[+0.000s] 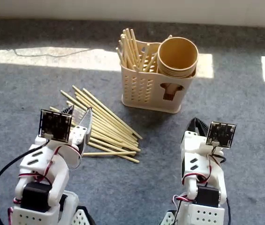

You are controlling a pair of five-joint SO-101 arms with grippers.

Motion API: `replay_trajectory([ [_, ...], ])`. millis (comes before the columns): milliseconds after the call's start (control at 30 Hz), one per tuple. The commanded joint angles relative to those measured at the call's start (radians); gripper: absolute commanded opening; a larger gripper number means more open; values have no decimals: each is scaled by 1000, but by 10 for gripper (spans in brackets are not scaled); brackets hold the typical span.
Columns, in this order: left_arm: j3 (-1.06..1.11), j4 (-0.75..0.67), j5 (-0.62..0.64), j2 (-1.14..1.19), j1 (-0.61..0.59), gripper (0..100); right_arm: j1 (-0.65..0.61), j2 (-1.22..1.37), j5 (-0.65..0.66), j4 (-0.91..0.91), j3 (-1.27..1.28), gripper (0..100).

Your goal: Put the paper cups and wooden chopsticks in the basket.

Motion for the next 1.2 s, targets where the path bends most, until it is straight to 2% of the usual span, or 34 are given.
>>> replay_trajectory([
  [0,50,2,-9,-65,-10,157,-8,-13,5,-35,104,5],
  [100,56,20,-77,-99,-10,157,-18,-13,5,-35,104,5],
  [300,62,157,-199,-147,-10,157,-15,-12,8,-27,104,5],
  [633,54,344,-468,-140,-4,157,-13,-12,9,306,104,5],
  [833,58,407,-537,-139,-5,157,-12,-12,5,387,104,5],
  [1033,59,411,-552,-137,-2,157,-10,-15,6,605,104,5],
  [1167,56,443,-618,-137,-2,157,-12,-12,9,584,104,5],
])
